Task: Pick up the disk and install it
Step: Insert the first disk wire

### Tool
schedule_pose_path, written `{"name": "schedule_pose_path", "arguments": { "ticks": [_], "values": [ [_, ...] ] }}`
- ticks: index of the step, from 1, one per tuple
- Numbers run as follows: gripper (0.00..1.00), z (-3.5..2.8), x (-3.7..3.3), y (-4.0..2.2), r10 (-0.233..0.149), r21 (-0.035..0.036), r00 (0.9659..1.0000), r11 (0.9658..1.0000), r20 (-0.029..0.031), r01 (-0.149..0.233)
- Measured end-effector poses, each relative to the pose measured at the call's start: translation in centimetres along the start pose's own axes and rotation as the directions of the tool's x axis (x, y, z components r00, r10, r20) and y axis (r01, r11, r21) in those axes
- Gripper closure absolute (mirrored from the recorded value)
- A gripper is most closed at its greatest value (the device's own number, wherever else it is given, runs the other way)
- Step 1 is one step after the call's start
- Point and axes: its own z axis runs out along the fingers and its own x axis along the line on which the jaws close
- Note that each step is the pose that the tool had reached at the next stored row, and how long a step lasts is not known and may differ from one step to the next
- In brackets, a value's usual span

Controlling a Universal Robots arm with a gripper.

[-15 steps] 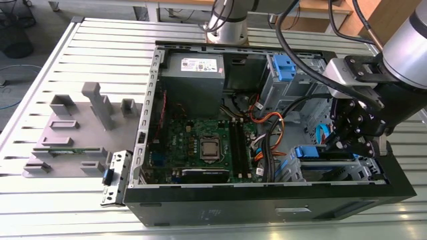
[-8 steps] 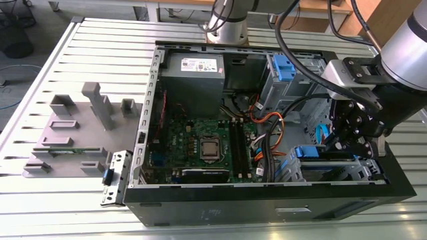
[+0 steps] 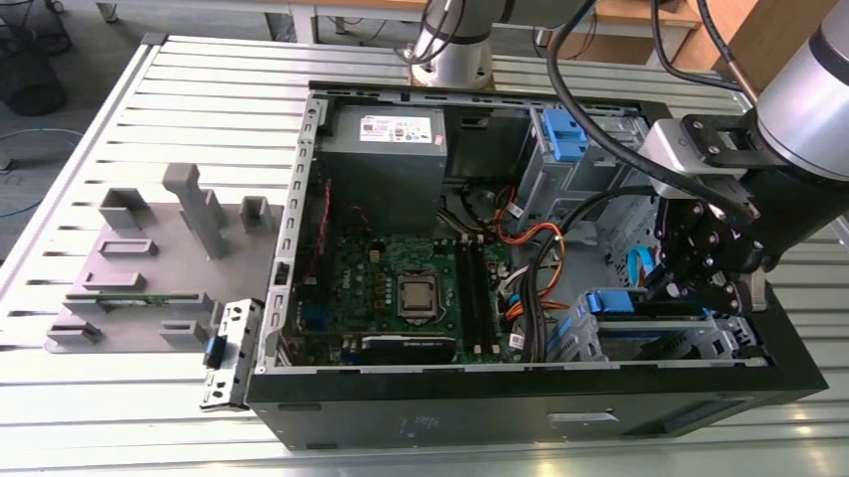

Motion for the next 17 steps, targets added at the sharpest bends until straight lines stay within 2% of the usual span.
{"name": "schedule_pose_path", "arguments": {
  "ticks": [4, 5, 9, 17],
  "values": [
    [0.83, 0.01, 0.00, 0.00, 0.000, 0.0001, 1.0000, 1.0000, 0.0000, 0.000],
    [0.76, 0.01, 0.00, 0.00, 0.000, 0.0001, 1.0000, 1.0000, -0.0001, 0.000],
    [0.76, -0.09, -0.01, 0.00, 0.000, 0.0000, 1.0000, 1.0000, -0.0005, 0.000],
    [0.76, -2.23, -0.04, -0.02, 0.000, 0.0000, 1.0000, 1.0000, -0.0003, 0.000]
  ]
}}
